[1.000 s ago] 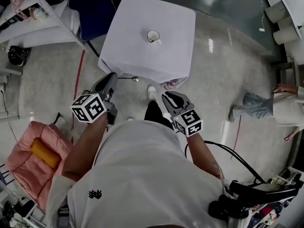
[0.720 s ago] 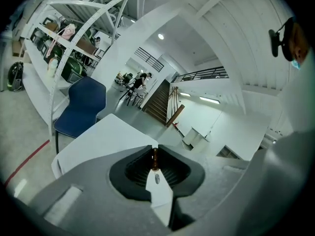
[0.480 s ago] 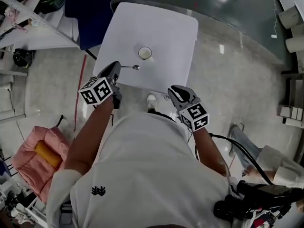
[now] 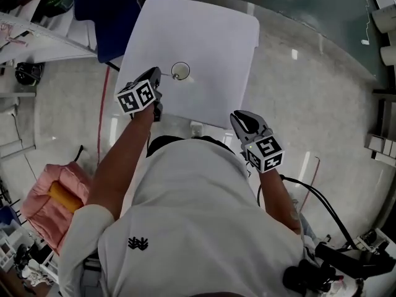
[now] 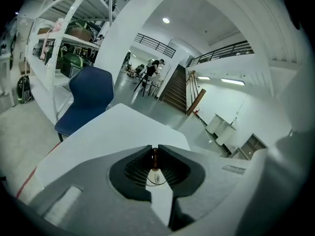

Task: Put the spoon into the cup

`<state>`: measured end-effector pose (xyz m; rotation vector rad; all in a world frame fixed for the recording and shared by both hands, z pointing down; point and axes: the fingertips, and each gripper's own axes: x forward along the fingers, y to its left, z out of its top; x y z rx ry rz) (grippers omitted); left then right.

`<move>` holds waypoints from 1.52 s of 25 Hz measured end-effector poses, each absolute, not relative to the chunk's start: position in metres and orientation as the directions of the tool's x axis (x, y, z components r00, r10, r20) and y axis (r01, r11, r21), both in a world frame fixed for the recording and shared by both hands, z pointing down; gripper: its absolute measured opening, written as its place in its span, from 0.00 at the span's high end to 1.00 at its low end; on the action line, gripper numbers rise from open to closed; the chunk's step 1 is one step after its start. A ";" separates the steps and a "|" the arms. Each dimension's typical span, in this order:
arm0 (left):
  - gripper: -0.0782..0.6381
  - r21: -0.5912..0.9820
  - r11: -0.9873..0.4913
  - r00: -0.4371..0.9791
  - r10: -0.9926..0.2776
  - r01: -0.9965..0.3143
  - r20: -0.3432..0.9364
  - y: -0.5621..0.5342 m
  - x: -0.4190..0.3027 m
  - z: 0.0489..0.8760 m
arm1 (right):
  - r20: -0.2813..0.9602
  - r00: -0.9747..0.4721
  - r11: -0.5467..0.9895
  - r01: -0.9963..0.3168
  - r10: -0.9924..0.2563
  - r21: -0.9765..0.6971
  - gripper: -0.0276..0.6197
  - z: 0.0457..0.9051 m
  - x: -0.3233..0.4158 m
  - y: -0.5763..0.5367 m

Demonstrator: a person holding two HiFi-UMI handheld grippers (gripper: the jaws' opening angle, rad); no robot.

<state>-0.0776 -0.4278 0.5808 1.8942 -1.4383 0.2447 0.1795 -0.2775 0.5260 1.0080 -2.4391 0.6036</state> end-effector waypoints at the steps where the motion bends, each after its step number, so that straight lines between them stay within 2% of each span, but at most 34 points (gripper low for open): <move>1: 0.83 0.428 -0.101 0.351 -0.752 -0.898 0.558 -0.433 -0.076 0.588 | 0.536 -0.642 0.636 -0.736 -0.549 -0.230 0.87 0.527 0.183 -0.278; 14: 0.83 0.355 -0.081 0.307 -0.698 -0.931 0.647 -0.473 -0.057 0.660 | 0.582 -0.619 0.588 -0.760 -0.527 -0.276 0.88 0.553 0.206 -0.295; 28: 0.82 0.255 -0.113 0.264 -0.669 -0.960 0.695 -0.479 -0.044 0.681 | 0.592 -0.611 0.576 -0.768 -0.525 -0.281 0.88 0.560 0.210 -0.304; 32: 0.72 0.252 -0.124 0.268 -0.675 -0.960 0.688 -0.480 -0.044 0.676 | 0.588 -0.620 0.589 -0.758 -0.519 -0.279 0.88 0.560 0.206 -0.304; 38: 0.69 0.243 -0.168 0.289 -0.705 -0.955 0.647 -0.470 -0.053 0.644 | 0.575 -0.646 0.623 -0.732 -0.502 -0.278 0.88 0.557 0.190 -0.300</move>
